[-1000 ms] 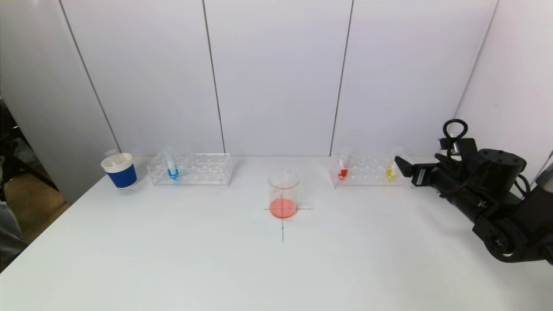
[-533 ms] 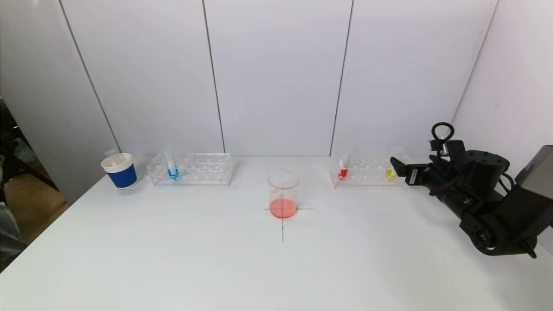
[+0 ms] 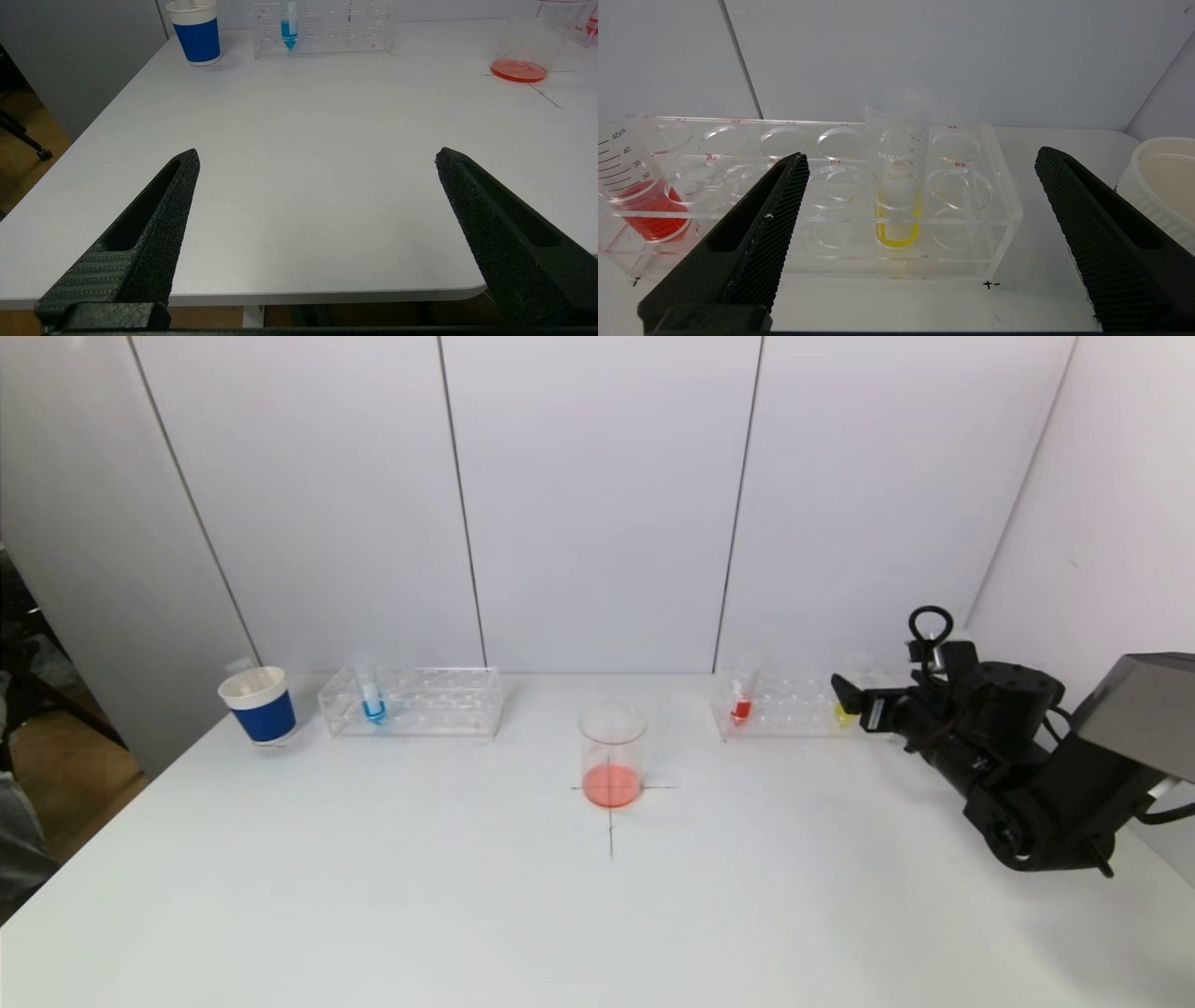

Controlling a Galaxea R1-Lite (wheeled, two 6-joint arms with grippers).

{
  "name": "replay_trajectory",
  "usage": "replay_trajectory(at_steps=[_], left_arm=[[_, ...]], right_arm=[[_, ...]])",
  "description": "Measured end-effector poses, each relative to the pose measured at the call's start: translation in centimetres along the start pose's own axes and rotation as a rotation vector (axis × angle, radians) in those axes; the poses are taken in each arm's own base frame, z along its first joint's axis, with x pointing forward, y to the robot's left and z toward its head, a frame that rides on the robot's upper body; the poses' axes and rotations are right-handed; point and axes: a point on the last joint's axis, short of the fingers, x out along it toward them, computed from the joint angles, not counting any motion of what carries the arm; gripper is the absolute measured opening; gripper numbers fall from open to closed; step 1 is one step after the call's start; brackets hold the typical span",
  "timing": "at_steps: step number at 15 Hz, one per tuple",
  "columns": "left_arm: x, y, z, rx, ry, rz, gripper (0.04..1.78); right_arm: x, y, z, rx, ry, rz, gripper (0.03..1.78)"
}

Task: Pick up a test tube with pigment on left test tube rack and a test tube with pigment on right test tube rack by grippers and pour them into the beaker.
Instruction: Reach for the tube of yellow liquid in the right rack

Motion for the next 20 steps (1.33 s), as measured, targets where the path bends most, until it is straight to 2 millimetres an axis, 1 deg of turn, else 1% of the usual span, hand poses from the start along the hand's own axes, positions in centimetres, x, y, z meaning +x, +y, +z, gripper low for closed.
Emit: replay_trajectory(at_steps=[9,15,20], left_arm=[[0.0,0.0,0.0,0.0,0.0,0.0,1.76],[0.0,0.0,0.0,0.0,0.0,0.0,1.76],[0.0,0.0,0.0,0.0,0.0,0.0,1.76]], right_arm=[[1.5,0.1,-0.7,-0.002,-0.009,0.0,1.76],[2.4,0.2,-0.7,-0.005,-0.027,0.002,1.76],[3.3,0.6,-1.0,-0.013,-0.033,0.008,1.76]])
